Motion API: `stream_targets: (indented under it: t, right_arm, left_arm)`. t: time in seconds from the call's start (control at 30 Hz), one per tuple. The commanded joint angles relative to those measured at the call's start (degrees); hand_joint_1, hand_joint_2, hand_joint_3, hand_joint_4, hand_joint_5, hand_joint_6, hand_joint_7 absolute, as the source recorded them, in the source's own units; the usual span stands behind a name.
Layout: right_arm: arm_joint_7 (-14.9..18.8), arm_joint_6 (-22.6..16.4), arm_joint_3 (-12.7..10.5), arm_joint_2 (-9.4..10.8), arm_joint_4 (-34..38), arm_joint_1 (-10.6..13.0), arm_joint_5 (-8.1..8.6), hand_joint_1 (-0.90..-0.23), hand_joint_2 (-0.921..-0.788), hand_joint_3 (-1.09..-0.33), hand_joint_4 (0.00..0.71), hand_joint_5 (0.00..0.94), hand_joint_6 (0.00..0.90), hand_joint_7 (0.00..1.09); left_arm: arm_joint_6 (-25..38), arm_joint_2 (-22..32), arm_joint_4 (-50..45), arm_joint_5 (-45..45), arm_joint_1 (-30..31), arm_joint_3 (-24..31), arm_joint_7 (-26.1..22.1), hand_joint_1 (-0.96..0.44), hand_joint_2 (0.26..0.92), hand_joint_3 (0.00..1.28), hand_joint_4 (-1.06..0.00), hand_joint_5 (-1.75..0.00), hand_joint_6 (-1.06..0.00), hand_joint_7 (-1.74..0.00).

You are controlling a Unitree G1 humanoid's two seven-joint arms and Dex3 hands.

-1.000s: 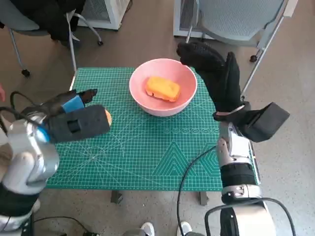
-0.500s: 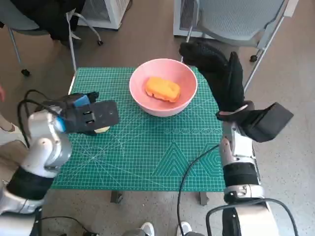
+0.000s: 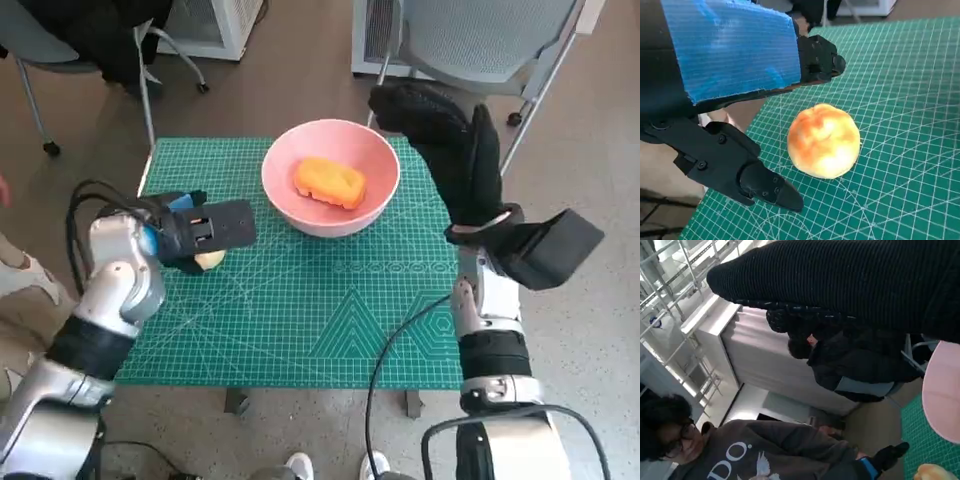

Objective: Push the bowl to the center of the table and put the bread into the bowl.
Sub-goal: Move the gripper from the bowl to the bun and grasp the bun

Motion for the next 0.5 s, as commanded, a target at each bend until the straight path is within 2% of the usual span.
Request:
stream_targets:
  t: [0.03,0.5]
  right_arm:
    - [0.9,1.5,-0.2,-0.6,-0.4,1.2,0.53,-0.685,-0.921,-0.904,0.149,0.002,-0.001,0.48]
    - [1.0,3.3,-0.4,-0.8,-3.7,2.7,0.83,-0.699,-0.921,-0.911,0.149,0.002,-0.001,0.49]
  left_arm:
    - [-1.8,-2.2,6.9,-0.2,-3.5,-0.6,2.6,-0.43,0.696,0.0,0.0,0.0,-0.11,0.0]
    - [-6.8,-7.7,23.7,-1.2,-9.2,-2.0,8.5,-0.41,0.69,0.0,0.0,0.0,-0.12,0.0]
